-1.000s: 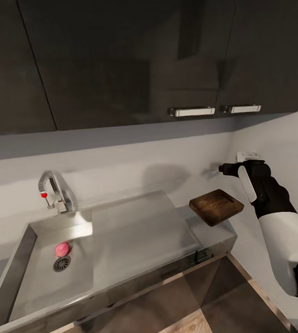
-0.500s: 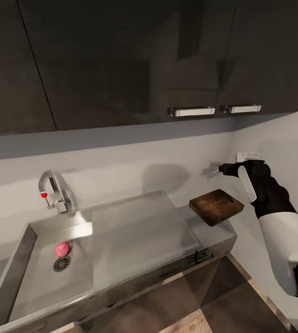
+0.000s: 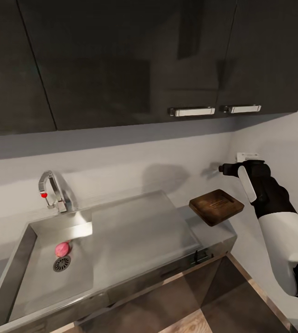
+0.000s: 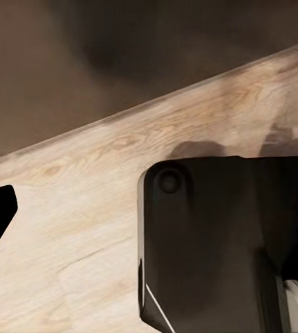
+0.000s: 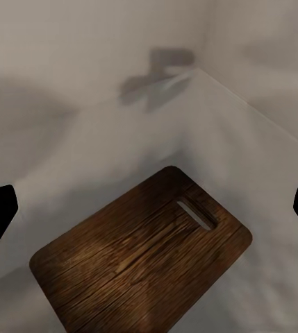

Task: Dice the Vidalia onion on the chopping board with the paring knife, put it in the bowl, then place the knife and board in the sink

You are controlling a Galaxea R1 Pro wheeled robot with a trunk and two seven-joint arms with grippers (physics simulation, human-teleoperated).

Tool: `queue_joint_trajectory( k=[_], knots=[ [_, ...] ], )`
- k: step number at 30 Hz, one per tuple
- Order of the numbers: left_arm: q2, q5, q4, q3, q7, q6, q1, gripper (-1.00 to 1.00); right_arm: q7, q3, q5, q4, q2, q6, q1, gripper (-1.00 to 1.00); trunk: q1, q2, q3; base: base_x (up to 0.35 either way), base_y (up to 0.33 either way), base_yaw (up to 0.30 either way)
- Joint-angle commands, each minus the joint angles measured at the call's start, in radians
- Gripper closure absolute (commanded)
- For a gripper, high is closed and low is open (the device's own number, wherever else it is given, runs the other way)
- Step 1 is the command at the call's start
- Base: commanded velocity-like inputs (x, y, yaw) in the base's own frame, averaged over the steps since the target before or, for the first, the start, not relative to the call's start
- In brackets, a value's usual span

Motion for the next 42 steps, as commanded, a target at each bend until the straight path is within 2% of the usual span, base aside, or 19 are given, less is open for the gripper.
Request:
queue_joint_trajectory(
  k=[1,2,8,10,15,23,29,32,36,38,42],
  knots=[
    [-0.007,0.001,-0.004,0.001,0.000,-0.001,0.001,-1.00,-0.010,0.004,-0.010,-0.001,-0.001,0.003,-0.001,-1.00,0.001,-0.002,-0.002,0.000,0.000,0.000],
    [-0.014,0.001,-0.005,0.001,0.000,0.018,0.002,-1.00,-0.010,0.004,-0.010,0.001,-0.001,0.003,-0.001,-1.00,0.001,-0.002,-0.002,0.000,0.000,0.000],
    [-0.033,0.000,-0.027,0.002,0.000,0.266,-0.017,-1.00,-0.010,0.004,-0.009,0.024,-0.001,0.002,-0.001,-1.00,0.001,-0.002,-0.002,0.000,0.000,0.000],
    [-0.038,0.000,-0.037,0.001,0.000,0.314,-0.029,-1.00,-0.010,0.004,-0.009,0.026,-0.001,0.002,-0.001,-1.00,0.001,-0.002,-0.002,0.000,0.000,0.000],
    [-0.042,0.001,-0.040,0.001,-0.001,0.343,-0.037,-1.00,-0.010,0.004,-0.010,0.028,-0.001,0.002,-0.001,-1.00,0.001,-0.002,-0.002,0.000,0.000,0.000],
    [-0.048,0.003,-0.053,0.001,0.000,0.348,-0.038,-1.00,-0.010,0.004,-0.010,0.028,-0.001,0.003,-0.001,-1.00,0.001,-0.002,-0.002,0.076,0.000,0.000],
    [-0.062,0.002,-0.119,0.001,0.003,0.355,-0.040,-1.00,-0.010,0.004,-0.011,0.029,0.001,0.003,0.001,-1.00,0.001,-0.002,-0.002,0.041,0.000,0.000],
    [-0.063,0.002,-0.155,0.001,0.003,0.415,-0.041,-1.00,-0.010,0.004,-0.011,0.029,0.006,0.003,0.001,-1.00,0.001,-0.002,-0.002,0.004,0.000,0.000],
    [-0.064,0.002,-0.229,0.000,0.001,0.606,-0.041,-1.00,-0.010,0.004,-0.011,0.028,0.009,0.003,0.002,-1.00,0.001,-0.002,-0.002,0.001,0.000,0.000],
    [-0.064,0.002,-0.241,-0.001,0.001,0.649,-0.041,-1.00,-0.010,0.004,-0.011,0.028,0.009,0.003,0.002,-1.00,0.001,-0.002,-0.002,0.000,0.000,0.000],
    [-0.065,0.002,-0.250,-0.002,0.000,0.682,-0.041,-1.00,-0.010,0.004,-0.011,0.028,0.011,0.003,0.002,-1.00,0.001,-0.002,-0.002,0.000,0.000,0.000]
  ],
)
